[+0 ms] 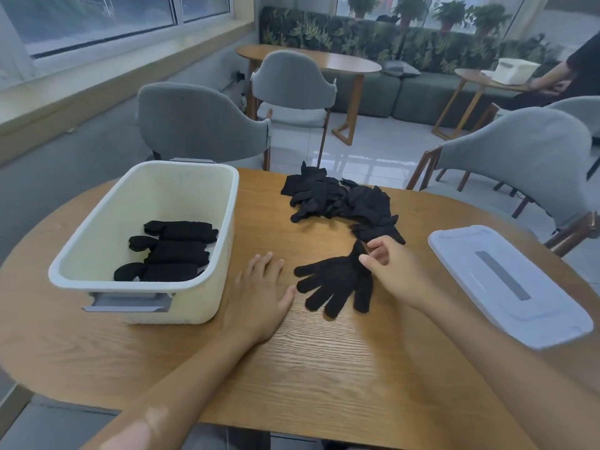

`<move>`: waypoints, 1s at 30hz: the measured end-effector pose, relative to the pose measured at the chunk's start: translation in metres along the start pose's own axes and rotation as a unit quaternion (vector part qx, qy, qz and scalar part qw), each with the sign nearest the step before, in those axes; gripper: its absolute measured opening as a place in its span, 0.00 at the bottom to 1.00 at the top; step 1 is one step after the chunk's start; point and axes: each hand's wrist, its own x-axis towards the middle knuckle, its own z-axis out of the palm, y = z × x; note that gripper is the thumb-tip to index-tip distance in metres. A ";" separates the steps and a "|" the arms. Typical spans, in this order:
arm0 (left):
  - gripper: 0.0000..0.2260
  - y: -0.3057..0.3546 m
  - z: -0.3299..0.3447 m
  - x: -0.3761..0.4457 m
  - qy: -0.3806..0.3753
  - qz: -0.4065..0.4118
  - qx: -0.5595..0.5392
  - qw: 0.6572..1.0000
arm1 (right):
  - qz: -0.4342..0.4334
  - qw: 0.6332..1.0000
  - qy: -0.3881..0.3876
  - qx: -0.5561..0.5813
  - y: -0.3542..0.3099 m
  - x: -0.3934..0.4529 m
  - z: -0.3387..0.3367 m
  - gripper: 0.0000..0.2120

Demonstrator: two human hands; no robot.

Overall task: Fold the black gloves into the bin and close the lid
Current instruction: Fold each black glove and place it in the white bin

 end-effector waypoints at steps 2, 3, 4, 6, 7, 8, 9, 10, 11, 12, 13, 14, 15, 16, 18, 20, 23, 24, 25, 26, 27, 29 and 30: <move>0.29 0.001 0.001 0.000 0.000 -0.004 -0.003 1.000 | -0.030 0.998 0.018 -0.056 0.003 0.000 0.014 0.17; 0.29 0.002 0.001 0.001 0.001 -0.005 -0.006 1.000 | -0.045 0.994 0.027 -0.091 0.004 0.003 0.017 0.17; 0.29 0.003 0.002 0.001 0.002 -0.007 -0.009 1.000 | -0.055 0.991 0.029 -0.122 0.005 0.007 0.019 0.15; 0.29 0.004 0.003 0.002 0.003 -0.009 -0.010 1.000 | -0.061 0.983 0.004 -0.174 0.004 0.017 0.019 0.11; 0.29 0.004 0.004 0.003 0.004 -0.010 -0.009 1.000 | -0.062 0.979 -0.015 -0.196 0.002 0.022 0.017 0.11; 0.28 0.003 0.004 0.003 0.002 -0.010 -0.010 1.000 | -0.062 0.975 -0.036 -0.209 0.001 0.026 0.014 0.12; 0.28 0.003 0.004 0.003 0.001 -0.010 -0.009 1.000 | -0.061 0.974 -0.054 -0.212 -0.002 0.029 0.012 0.14; 0.28 0.003 0.004 0.002 0.002 -0.009 -0.007 1.000 | -0.059 0.975 -0.065 -0.204 -0.005 0.031 0.009 0.16; 0.29 0.002 0.004 0.002 0.004 -0.008 -0.005 1.000 | -0.056 0.978 -0.073 -0.185 -0.010 0.033 0.008 0.17; 0.29 0.003 0.004 0.002 0.004 -0.008 -0.008 1.000 | -0.058 0.983 -0.078 -0.159 -0.016 0.033 0.006 0.19; 0.29 0.002 0.004 0.003 0.004 -0.007 -0.011 1.000 | -0.059 0.987 -0.075 -0.127 -0.020 0.033 0.004 0.22; 0.29 0.002 0.004 0.003 0.005 -0.005 -0.010 1.000 | -0.054 0.993 -0.060 -0.084 -0.024 0.034 0.001 0.24; 0.29 0.002 0.004 0.002 0.006 -0.005 -0.007 1.000 | -0.044 0.998 -0.033 -0.036 -0.026 0.035 -0.001 0.25; 0.29 0.002 0.004 0.002 0.006 -0.004 -0.006 1.000 | -0.027 1.000 -0.001 0.014 -0.025 0.036 -0.003 0.24; 0.29 0.001 0.004 0.003 0.002 -0.002 -0.008 1.000 | 0.013 0.993 0.053 0.106 -0.021 0.030 -0.004 0.19; 0.29 0.000 0.004 0.004 0.001 -0.002 -0.011 1.000 | 0.026 0.986 0.087 0.141 -0.015 0.009 0.001 0.12; 0.29 0.000 0.003 0.004 -0.001 -0.002 -0.013 1.000 | -0.039 0.989 0.135 -0.043 0.003 -0.037 0.022 0.03; 0.29 0.000 0.003 0.004 0.000 -0.002 -0.013 1.000 | -0.080 0.978 0.151 -0.119 0.011 -0.051 0.032 0.03; 0.29 0.000 0.003 0.004 0.000 -0.002 -0.013 1.000 | -0.114 0.969 0.151 -0.158 0.019 -0.063 0.040 0.04; 0.28 0.000 0.003 0.003 0.000 -0.001 -0.012 1.000 | -0.135 0.966 0.139 -0.173 0.028 -0.072 0.048 0.07; 0.28 0.000 0.003 0.003 0.000 -0.001 -0.011 1.000 | -0.150 0.964 0.135 -0.175 0.035 -0.079 0.054 0.08; 0.28 0.000 0.003 0.003 -0.003 -0.001 -0.008 1.000 | -0.149 0.965 0.148 -0.156 0.039 -0.086 0.058 0.10; 0.28 -0.001 0.003 0.002 -0.003 -0.001 -0.006 1.000 | -0.143 0.966 0.156 -0.148 0.038 -0.088 0.058 0.10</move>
